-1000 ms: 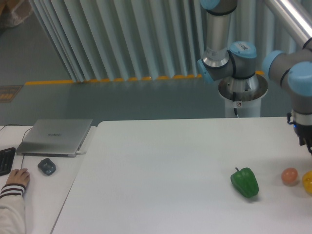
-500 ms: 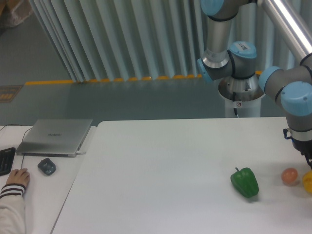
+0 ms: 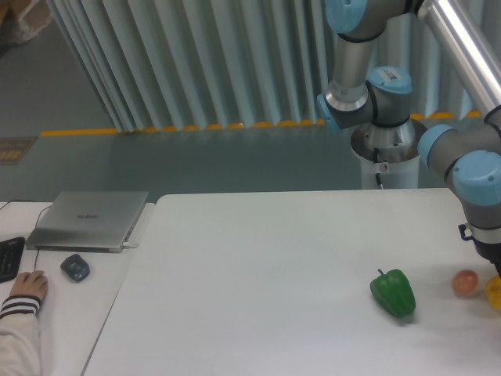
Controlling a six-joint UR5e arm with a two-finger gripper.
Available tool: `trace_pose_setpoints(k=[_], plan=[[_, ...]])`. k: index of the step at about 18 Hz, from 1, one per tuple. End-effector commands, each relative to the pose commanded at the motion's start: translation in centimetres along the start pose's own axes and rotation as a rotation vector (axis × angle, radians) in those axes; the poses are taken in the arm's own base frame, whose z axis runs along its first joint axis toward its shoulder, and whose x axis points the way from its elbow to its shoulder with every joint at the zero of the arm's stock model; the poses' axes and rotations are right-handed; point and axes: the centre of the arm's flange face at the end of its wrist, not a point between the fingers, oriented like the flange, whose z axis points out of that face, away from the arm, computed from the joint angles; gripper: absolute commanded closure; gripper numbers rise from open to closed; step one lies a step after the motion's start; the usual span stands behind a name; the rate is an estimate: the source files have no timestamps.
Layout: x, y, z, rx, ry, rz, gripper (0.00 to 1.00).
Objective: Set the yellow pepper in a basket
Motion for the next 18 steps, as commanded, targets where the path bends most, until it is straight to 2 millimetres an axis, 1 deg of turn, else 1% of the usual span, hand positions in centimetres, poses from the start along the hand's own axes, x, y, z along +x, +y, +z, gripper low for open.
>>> trace_pose_setpoints(k=[3, 6, 9, 12, 17, 18], plan=[[0.0, 0.1, 0.0, -0.009, 0.001, 0.0, 0.0], [-0.1, 0.0, 0.6, -0.01, 0.009, 0.002, 0.0], [-0.5, -0.3, 1.7, -0.011, 0.009, 0.002, 0.0], [-0.5, -0.3, 2.6, -0.067, 0.028, 0.011, 0.0], [-0.8, -0.5, 3.4, -0.068, 0.038, 0.026, 0.01], [-0.9, -0.5, 3.6, -0.069, 0.034, 0.026, 0.12]])
